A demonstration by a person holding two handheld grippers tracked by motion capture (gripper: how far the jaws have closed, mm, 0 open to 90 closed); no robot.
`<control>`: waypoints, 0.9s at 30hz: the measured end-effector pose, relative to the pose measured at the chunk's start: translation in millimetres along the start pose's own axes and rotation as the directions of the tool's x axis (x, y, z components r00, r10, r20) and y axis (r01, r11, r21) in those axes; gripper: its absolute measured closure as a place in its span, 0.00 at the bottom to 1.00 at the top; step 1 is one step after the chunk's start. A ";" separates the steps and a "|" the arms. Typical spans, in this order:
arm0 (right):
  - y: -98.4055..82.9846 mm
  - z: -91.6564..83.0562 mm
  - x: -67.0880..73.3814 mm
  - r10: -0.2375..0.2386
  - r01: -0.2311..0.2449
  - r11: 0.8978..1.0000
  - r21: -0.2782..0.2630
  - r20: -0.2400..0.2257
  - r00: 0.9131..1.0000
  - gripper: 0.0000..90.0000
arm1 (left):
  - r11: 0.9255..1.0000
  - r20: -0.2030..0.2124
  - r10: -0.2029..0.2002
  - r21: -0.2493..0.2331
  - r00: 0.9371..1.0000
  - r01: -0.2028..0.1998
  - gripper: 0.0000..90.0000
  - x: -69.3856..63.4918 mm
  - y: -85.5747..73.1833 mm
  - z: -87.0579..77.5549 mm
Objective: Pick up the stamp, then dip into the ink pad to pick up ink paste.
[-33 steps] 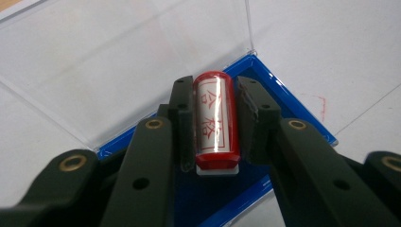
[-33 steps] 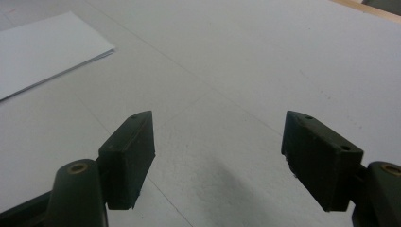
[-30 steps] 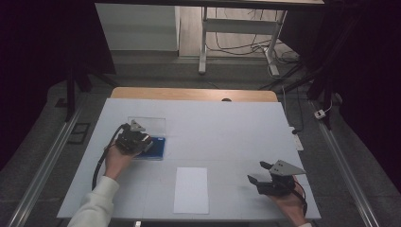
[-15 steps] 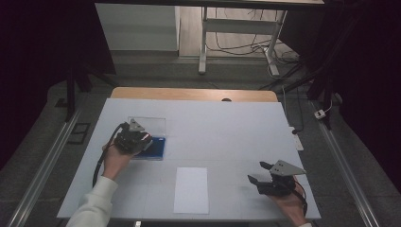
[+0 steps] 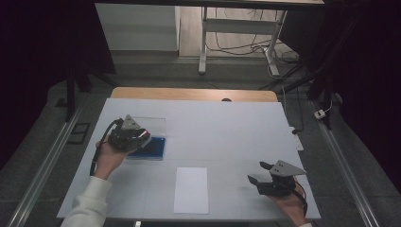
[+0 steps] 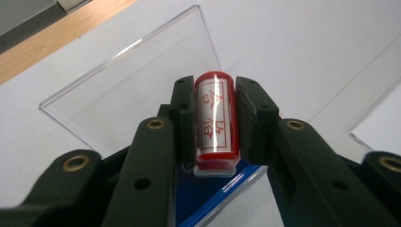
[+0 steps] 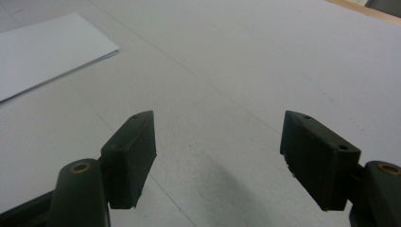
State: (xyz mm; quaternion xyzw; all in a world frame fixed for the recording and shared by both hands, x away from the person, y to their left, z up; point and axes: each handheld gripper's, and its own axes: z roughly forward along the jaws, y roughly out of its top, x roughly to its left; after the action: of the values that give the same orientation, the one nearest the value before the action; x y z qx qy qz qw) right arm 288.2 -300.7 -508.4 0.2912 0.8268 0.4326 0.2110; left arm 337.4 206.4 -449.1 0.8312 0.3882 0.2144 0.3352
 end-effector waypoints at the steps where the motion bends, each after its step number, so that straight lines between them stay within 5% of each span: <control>1: 0.1 0.1 0.2 0.000 0.000 1.000 0.000 -0.001 1.000 0.30 | 1.000 0.003 0.003 -0.002 1.000 -0.003 0.78 0.1 -0.1 -0.7; 15: 0.0 1.4 0.3 0.001 -0.001 1.000 0.003 -0.002 1.000 0.30 | 1.000 0.011 0.010 0.029 1.000 -0.011 0.78 4.0 -1.4 10.7; 27: 0.0 2.9 1.6 -0.005 0.005 1.000 0.014 -0.014 1.000 0.30 | 0.996 0.028 -0.022 0.088 0.999 0.019 0.78 14.5 -11.5 31.2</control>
State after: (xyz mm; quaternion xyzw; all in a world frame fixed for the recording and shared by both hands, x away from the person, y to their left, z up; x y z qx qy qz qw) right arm 288.7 -297.9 -510.2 0.2875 0.8320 0.4283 0.2043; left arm 359.7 211.1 -477.4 0.8442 0.4010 0.1815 0.3060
